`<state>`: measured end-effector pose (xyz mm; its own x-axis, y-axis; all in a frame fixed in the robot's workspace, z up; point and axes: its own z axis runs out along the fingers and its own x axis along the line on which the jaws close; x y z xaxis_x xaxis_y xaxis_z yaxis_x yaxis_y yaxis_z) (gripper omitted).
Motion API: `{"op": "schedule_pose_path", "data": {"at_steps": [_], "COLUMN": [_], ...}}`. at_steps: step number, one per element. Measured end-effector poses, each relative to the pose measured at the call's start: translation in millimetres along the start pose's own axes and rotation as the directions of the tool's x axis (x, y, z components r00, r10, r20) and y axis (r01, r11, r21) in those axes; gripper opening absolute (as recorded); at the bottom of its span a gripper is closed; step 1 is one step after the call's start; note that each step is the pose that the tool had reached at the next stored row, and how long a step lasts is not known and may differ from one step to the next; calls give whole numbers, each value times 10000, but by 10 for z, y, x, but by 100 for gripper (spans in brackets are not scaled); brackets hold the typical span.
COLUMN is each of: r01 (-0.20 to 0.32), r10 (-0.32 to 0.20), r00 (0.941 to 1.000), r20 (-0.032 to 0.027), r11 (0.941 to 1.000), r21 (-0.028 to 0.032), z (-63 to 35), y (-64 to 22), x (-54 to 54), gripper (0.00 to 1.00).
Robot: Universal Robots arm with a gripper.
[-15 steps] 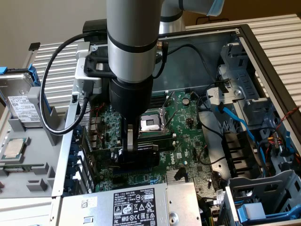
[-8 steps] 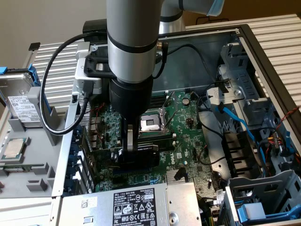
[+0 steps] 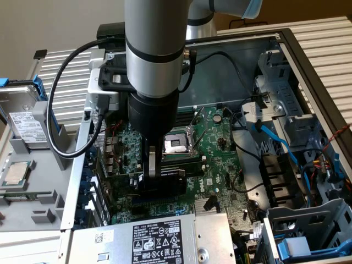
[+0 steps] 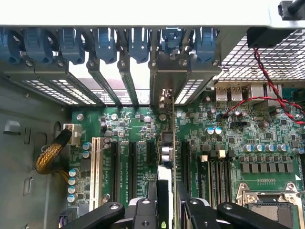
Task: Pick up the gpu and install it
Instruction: 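Insert the gpu into the slot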
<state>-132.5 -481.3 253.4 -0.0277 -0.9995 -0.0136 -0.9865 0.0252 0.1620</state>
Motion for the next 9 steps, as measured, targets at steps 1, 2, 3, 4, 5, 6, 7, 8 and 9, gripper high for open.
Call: {"op": "schedule_pose_path", "data": {"at_steps": [1,2,3,4,5,6,7,8,9], "r01": [0,0,0,0,1,0,0,1,2], "r10": [0,0,0,0,-1,0,0,-1,-2], "r00": [10000,10000,10000,10000,10000,10000,10000,10000,10000], "r20": [0,-1,-1,-1,-1,0,-1,4,9], "r11": [10000,10000,10000,10000,10000,10000,10000,10000,10000], "r21": [0,-1,0,0,0,0,0,3,6], "z": [0,0,0,0,1,1,3,7,12], "y": [0,0,0,0,0,0,-1,-2,-3], "x": [0,0,0,0,0,0,0,0,0], "gripper": [26,26,26,26,26,26,26,26,26]}}
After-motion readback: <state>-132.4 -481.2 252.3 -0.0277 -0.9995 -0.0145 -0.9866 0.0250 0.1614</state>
